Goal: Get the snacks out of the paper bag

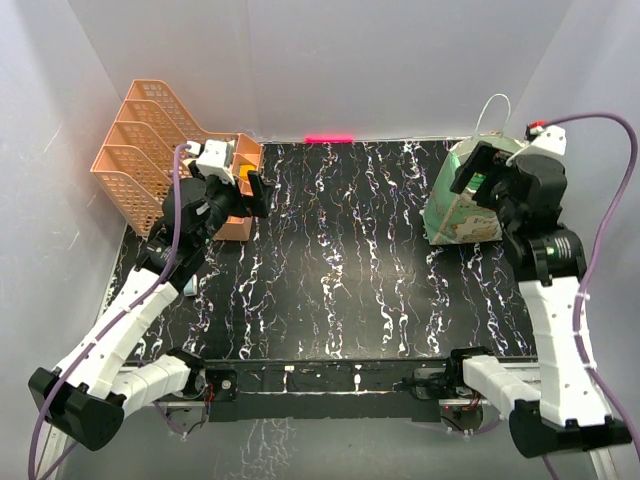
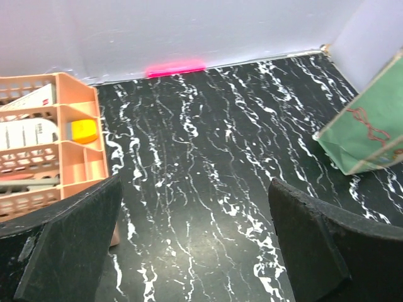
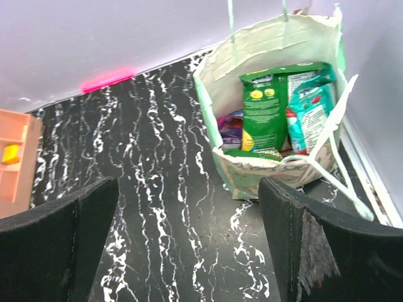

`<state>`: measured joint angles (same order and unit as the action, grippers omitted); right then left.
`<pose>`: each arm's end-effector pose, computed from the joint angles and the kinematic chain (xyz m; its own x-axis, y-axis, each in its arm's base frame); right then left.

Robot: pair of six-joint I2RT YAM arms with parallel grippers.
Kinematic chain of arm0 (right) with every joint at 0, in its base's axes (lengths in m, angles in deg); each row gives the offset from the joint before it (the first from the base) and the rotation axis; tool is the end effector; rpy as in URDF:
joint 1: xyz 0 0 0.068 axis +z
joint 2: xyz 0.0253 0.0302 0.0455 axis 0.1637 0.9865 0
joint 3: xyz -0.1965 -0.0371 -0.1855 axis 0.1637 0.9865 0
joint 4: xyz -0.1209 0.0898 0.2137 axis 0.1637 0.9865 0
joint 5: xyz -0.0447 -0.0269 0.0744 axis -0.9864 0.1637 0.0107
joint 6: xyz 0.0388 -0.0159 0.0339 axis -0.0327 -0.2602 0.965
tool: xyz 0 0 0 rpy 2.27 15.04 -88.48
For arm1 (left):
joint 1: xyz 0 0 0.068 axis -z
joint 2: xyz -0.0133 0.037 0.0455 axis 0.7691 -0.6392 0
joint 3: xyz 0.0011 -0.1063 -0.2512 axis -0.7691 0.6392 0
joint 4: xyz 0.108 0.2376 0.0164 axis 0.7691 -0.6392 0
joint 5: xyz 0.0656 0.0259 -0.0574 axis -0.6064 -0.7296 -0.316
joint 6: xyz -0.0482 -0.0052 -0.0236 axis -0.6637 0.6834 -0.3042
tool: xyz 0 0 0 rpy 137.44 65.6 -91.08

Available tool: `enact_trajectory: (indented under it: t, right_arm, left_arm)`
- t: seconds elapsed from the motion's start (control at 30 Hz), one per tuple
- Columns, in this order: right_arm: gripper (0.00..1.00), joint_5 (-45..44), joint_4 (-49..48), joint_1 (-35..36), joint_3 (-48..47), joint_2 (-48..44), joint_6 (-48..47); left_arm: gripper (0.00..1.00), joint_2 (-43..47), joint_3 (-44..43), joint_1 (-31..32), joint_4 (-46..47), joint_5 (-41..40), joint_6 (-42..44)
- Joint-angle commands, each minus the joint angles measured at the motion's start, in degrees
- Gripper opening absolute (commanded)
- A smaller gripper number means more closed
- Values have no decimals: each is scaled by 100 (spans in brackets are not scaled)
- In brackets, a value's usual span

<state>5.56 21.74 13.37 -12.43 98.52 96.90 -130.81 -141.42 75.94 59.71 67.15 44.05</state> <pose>0.1719 0.0060 0.4404 -0.2735 0.2803 -0.9201 0.1818 0.9544 0.2368 0.2145 -0.1002 0.3991 -0.0802 -0.1444 -0.9863 0.3586 0.9190 -0.1637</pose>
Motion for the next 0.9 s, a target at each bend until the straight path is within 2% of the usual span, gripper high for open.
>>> enact_trajectory:
  t: [0.0, 0.2, 0.37, 0.47, 0.63, 0.77, 0.87]
  right_arm:
    - [98, -707, 439, 33, -717, 695, -147]
    - [98, -1014, 649, 36, -1588, 1863, -510]
    - [98, -1049, 380, 34, -2067, 2564, -690]
    - [98, -1088, 326, -53, -2440, 2978, -243]
    - [98, -1648, -158, -184, -2446, 3180, 1020]
    - [96, -1901, -722, -372, -2516, 3451, 1250]
    - [93, -1923, -1296, -376, -2652, 3679, 958]
  left_arm:
    - [98, 17, -103, 285, 476, 237, 146]
    - [98, 268, 361, 608, 710, 169, 323]
    - [98, 455, 766, 820, 812, -108, 326]
    - [98, 409, 819, 986, 843, -186, 304]
    - [98, 415, 905, 1196, 951, -141, 242]
    - [98, 443, 969, 1321, 1033, -194, 223]
    - [98, 475, 1009, 1398, 1074, -216, 215]
